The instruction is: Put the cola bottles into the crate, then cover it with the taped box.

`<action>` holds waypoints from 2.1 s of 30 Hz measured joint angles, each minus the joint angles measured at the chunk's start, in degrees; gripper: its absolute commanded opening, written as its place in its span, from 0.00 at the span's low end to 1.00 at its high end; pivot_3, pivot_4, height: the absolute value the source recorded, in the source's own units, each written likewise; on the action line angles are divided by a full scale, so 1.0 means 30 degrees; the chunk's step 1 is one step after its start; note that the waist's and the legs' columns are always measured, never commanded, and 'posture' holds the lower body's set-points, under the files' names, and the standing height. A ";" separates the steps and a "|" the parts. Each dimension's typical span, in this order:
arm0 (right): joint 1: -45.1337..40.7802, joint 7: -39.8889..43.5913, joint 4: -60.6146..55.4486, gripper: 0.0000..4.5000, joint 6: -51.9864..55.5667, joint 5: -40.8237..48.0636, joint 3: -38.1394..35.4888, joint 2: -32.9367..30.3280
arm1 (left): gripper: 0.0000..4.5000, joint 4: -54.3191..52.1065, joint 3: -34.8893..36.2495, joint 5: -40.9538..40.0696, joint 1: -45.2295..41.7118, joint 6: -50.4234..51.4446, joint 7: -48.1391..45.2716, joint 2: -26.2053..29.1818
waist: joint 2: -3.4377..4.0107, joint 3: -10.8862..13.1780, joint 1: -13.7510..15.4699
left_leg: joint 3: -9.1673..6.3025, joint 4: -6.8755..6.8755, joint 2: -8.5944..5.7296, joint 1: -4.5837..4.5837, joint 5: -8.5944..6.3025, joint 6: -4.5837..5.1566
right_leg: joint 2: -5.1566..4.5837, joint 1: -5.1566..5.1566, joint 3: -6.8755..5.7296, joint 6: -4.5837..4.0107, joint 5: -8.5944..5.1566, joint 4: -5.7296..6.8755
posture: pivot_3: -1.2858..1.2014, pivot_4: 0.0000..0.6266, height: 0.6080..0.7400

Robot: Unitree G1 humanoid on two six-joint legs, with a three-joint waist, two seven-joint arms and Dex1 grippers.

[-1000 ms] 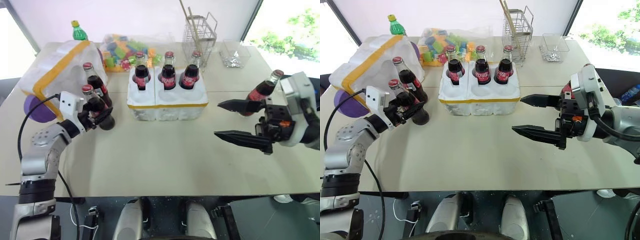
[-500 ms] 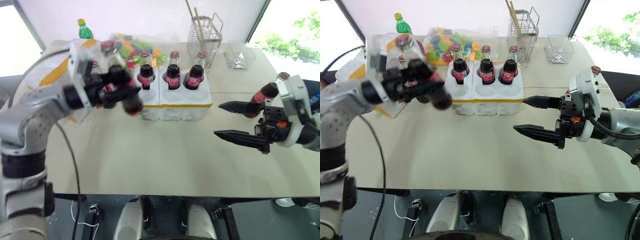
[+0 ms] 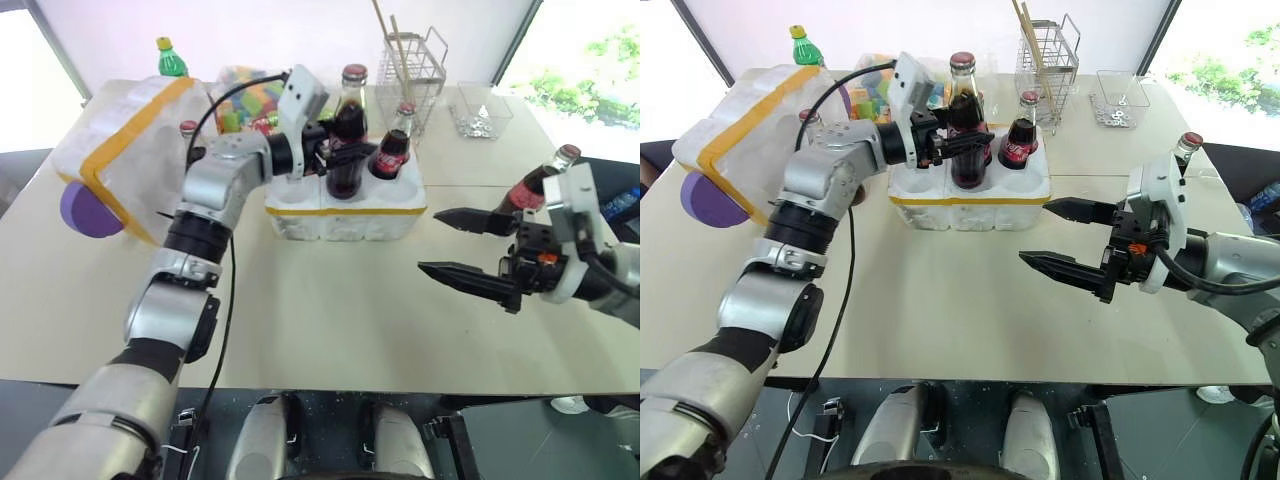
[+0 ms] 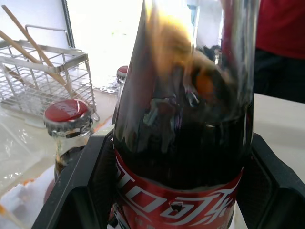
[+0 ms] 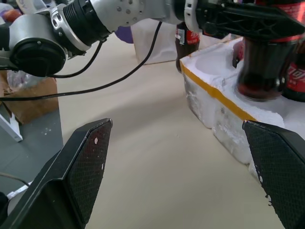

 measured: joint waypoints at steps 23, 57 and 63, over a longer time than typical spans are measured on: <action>-0.1811 -0.1596 0.1590 1.00 -0.1289 -0.2951 0.2097 0.0901 | 0.99 -0.2436 -0.0233 0.3457 0.2692 -0.1688 0.0106 -0.0213 | 0.0013 -0.0013 -0.0130 | -0.0007 0.0027 0.0039 -0.0025 -0.0007 0.0012 | 0.0000 -0.0024 0.0007 0.0040 0.0030 0.0010 | 0.52 0.24 0.97; -0.4755 -0.0412 0.3621 1.00 -0.1412 -0.5471 0.4680 0.2382 | 0.99 -1.2518 0.7203 0.1697 1.0526 0.6578 1.1462 0.3783 | 0.0033 -0.0019 0.0008 | -0.0003 0.0019 -0.0008 0.0025 0.0016 -0.0042 | 0.0009 0.0043 0.0006 0.0039 0.0027 0.0014 | 0.52 0.24 0.97; -0.5034 -0.0369 0.3623 1.00 -0.1327 -0.5435 0.4720 0.2593 | 0.99 -0.8266 0.6062 0.2480 0.8640 0.3868 1.0738 0.3751 | 0.0031 -0.0019 -0.0009 | -0.0002 0.0019 -0.0010 0.0021 0.0009 -0.0031 | 0.0008 0.0037 0.0005 0.0040 0.0028 0.0010 | 0.52 0.24 0.97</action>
